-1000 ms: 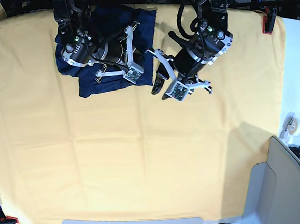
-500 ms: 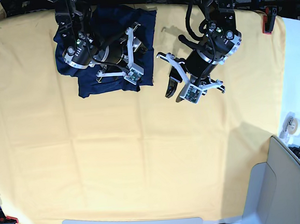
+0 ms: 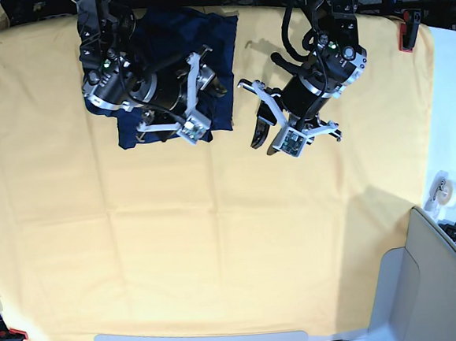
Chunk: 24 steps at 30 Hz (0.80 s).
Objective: Fold the T-shirt properly
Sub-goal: 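Release the shirt and pull the right gripper back beside the bundle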
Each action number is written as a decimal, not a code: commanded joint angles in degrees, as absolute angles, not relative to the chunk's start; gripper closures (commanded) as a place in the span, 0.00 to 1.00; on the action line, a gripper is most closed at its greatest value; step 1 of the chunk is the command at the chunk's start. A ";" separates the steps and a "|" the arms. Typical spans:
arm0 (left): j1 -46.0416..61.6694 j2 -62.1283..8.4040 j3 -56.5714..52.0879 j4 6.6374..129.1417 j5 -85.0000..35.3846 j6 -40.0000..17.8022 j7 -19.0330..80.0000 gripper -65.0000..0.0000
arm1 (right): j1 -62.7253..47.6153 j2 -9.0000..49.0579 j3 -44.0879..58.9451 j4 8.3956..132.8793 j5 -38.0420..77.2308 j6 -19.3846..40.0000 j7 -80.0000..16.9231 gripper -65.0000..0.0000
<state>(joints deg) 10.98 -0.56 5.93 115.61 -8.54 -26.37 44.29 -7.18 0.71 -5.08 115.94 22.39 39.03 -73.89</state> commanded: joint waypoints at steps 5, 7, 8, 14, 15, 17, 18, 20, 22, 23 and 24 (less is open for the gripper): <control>11.91 -0.48 5.85 116.70 -9.27 -26.24 42.59 0.77 | -8.31 4.44 17.27 116.35 35.56 39.43 -73.71 0.36; 11.91 -0.48 5.85 116.62 -9.27 -26.24 42.59 0.77 | -9.01 6.46 24.22 115.56 40.57 39.43 -73.80 0.36; 11.91 -0.48 5.85 116.62 -9.27 -26.24 42.59 0.77 | -9.54 7.52 26.33 114.59 42.15 39.43 -73.80 0.36; 11.91 -0.40 5.85 116.62 -9.27 -26.24 42.59 0.77 | -9.63 11.38 25.63 106.68 44.26 39.69 -73.54 0.36; 11.91 -0.31 5.93 116.62 -9.27 -26.24 42.59 0.77 | -9.54 11.38 25.63 105.54 44.26 39.69 -73.63 0.36; 11.91 -0.31 5.93 116.53 -9.27 -26.24 42.59 0.77 | -9.45 11.82 25.45 104.04 44.26 39.78 -73.63 0.36; 11.91 -0.31 5.93 116.53 -9.27 -26.24 42.59 0.77 | -9.36 12.26 25.01 103.43 44.26 39.78 -73.45 0.36; 11.91 -0.31 5.93 116.53 -9.27 -26.24 42.59 0.77 | -9.27 13.14 23.60 102.11 44.26 39.78 -73.36 0.36; 11.91 -0.31 5.93 116.53 -9.27 -26.24 42.59 0.77 | -8.57 13.41 22.11 100.88 44.26 39.78 -73.36 0.36; 11.91 -0.31 5.93 116.53 -9.27 -26.24 42.59 0.77 | -8.48 13.41 21.32 100.09 44.26 39.78 -73.36 0.36; 11.91 -0.31 5.93 116.53 -9.27 -26.24 42.59 0.77 | -8.31 13.41 20.79 99.38 44.26 39.78 -73.36 0.36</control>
